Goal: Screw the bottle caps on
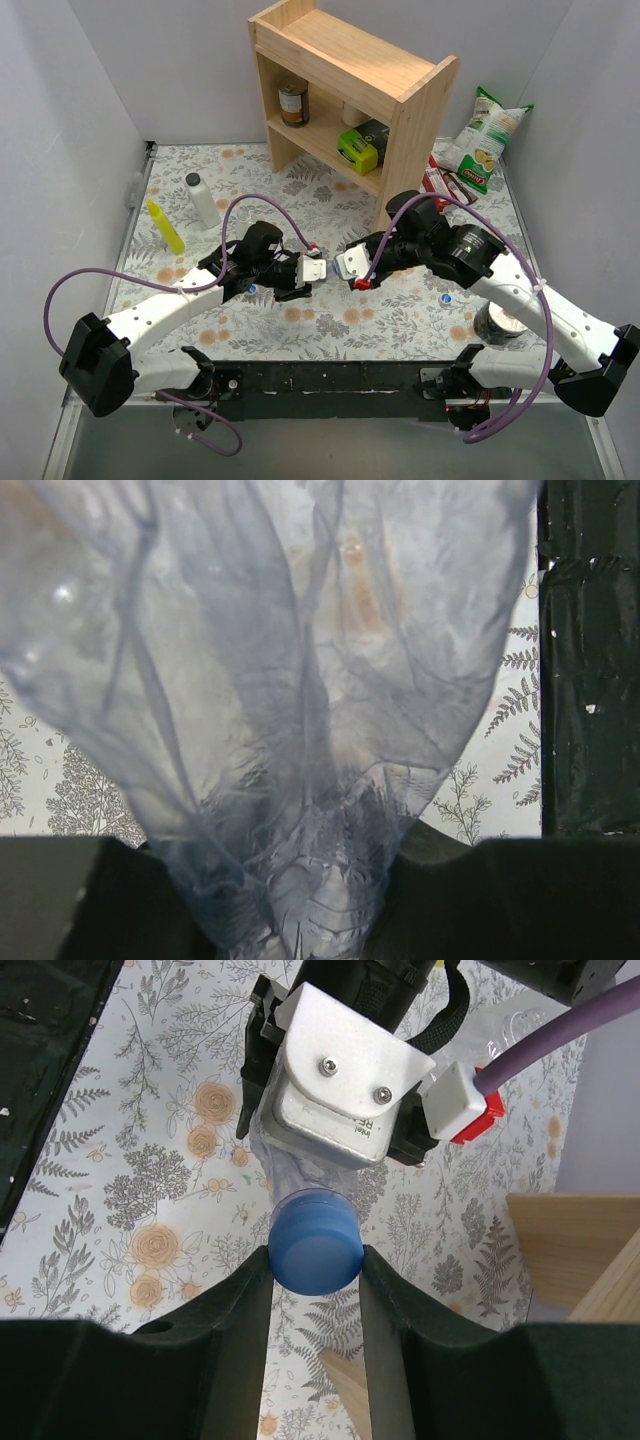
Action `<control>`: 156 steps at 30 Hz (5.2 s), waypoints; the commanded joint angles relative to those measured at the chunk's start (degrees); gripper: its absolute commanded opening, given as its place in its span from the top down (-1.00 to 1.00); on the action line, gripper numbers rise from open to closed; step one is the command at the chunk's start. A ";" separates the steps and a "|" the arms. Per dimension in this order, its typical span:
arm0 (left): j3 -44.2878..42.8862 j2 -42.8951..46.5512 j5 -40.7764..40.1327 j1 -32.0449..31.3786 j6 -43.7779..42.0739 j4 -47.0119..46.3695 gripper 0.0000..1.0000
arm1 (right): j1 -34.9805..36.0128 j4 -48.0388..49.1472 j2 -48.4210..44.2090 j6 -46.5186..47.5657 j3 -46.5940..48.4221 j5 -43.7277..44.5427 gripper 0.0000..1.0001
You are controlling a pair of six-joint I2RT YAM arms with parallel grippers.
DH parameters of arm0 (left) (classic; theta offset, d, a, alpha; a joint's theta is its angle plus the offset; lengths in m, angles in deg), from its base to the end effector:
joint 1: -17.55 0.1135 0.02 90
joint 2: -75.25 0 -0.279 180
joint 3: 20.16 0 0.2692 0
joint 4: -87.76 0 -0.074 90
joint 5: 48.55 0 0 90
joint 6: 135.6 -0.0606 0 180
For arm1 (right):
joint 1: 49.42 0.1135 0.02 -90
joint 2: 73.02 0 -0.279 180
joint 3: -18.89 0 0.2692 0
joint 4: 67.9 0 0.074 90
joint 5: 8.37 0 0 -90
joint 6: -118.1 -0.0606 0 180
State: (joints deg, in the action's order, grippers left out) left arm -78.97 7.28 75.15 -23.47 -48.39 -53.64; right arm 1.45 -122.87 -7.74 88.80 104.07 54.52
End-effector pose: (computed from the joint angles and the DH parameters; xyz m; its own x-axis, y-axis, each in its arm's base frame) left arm 0.1777 -0.1991 0.2372 -0.5176 0.5040 -0.6914 0.8536 0.3588 -0.3776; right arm 0.1434 0.2200 0.3851 0.6300 -0.4557 -0.6289 -0.7693 -0.2554 -0.5856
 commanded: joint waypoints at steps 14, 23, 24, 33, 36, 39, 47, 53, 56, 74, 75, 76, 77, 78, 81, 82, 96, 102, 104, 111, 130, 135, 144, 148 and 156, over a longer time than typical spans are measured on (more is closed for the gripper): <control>2.51 0.64 -29.19 -0.73 14.13 -23.24 1.00 | -8.67 12.01 11.18 -54.61 -0.39 -11.20 0.97; 4.62 -0.06 -28.70 -0.73 11.75 -19.57 1.00 | -15.28 3.21 13.48 -45.98 12.23 -18.33 -0.52; 4.71 0.11 -26.77 -0.65 11.23 -18.52 1.00 | -15.28 -0.07 13.04 -40.81 13.82 -16.93 -0.73; 5.59 3.80 -7.16 -0.38 0.86 -7.70 1.00 | -12.92 -5.21 -1.98 -3.95 2.79 -12.27 -0.79; 6.03 5.12 -5.66 -0.38 0.50 -6.91 1.00 | -9.13 -5.20 -3.05 2.02 1.89 -9.11 -0.72; 6.29 5.82 -5.04 -0.38 -0.81 -5.50 1.00 | -6.84 -3.36 -2.35 2.75 2.41 -7.17 -0.61; 6.73 6.62 -4.16 -0.38 -2.31 -4.44 1.00 | -1.22 -4.67 0.73 7.14 4.17 -6.11 -0.45; 6.38 6.44 -3.20 -0.38 -1.96 -4.97 1.00 | 3.18 -3.27 0.91 7.23 2.59 -3.74 -0.33; 6.47 6.35 -3.19 -0.38 -1.87 -5.24 1.00 | 4.06 -2.83 1.43 6.53 2.59 -3.21 -0.16; 6.91 5.83 -4.94 -0.38 -0.21 -9.09 1.00 | 4.24 -5.90 6.69 5.40 4.17 -0.40 0.82; 6.91 5.74 -5.74 -0.38 0.84 -10.23 1.00 | 3.89 -6.86 7.75 0.60 6.52 -0.48 0.92; 6.91 5.56 -6.53 -0.38 2.07 -12.68 1.00 | 3.36 -7.39 8.89 -1.97 7.59 -1.96 0.97; 6.73 5.47 -8.45 -0.38 4.95 -13.75 1.00 | 2.83 -8.01 11.25 -4.95 8.91 -3.20 0.97; 6.65 5.30 -9.42 -0.38 5.94 -14.81 1.00 | 1.70 -8.45 12.15 -10.64 9.79 -4.43 0.97; 7.35 5.21 -14.94 -0.38 9.90 -19.73 1.00 | -0.15 -5.56 14.79 -26.70 11.55 -6.37 0.97; 7.61 5.12 -16.02 -0.38 10.34 -21.39 1.00 | -0.86 -3.46 15.31 -31.22 12.16 -6.63 0.97; 11.13 7.49 -8.13 0.06 16.32 -18.69 1.00 | -5.26 15.62 4.08 -35.66 5.86 -8.30 -0.33; 11.04 8.37 -3.20 0.14 17.47 -17.98 1.00 | -5.34 15.19 4.16 -36.19 4.44 -9.80 -0.30; 10.87 8.29 -3.11 0.15 17.64 -18.15 1.00 | -5.26 15.10 4.86 -36.01 4.70 -9.27 -0.28; 10.25 8.46 -2.49 0.15 17.64 -17.98 1.00 | -5.34 14.66 6.53 -35.92 4.70 -9.80 -0.19; 10.60 9.17 -3.19 0.41 18.52 -20.79 1.00 | -5.96 14.05 8.38 -39.34 3.03 -11.82 0.15; 11.21 7.85 -4.33 0.41 20.19 -22.72 0.33 | -8.24 9.32 10.92 -36.81 8.11 -13.58 0.66; 14.38 6.44 -21.56 0.41 26.34 -26.34 -0.96 | -12.02 -7.04 21.47 -22.15 25.95 -8.76 0.84; 15.78 8.11 -21.30 0.41 26.43 -22.73 -0.96 | -13.86 -14.40 25.68 -16.33 30.71 -5.76 0.85; 18.25 10.48 -15.68 0.41 25.02 -21.85 -0.96 | -15.28 -16.02 31.05 -12.45 32.48 3.02 0.92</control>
State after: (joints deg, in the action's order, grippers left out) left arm -61.31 15.74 56.35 -23.21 -22.75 -76.04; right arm -13.22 -137.29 21.66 73.42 135.54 52.47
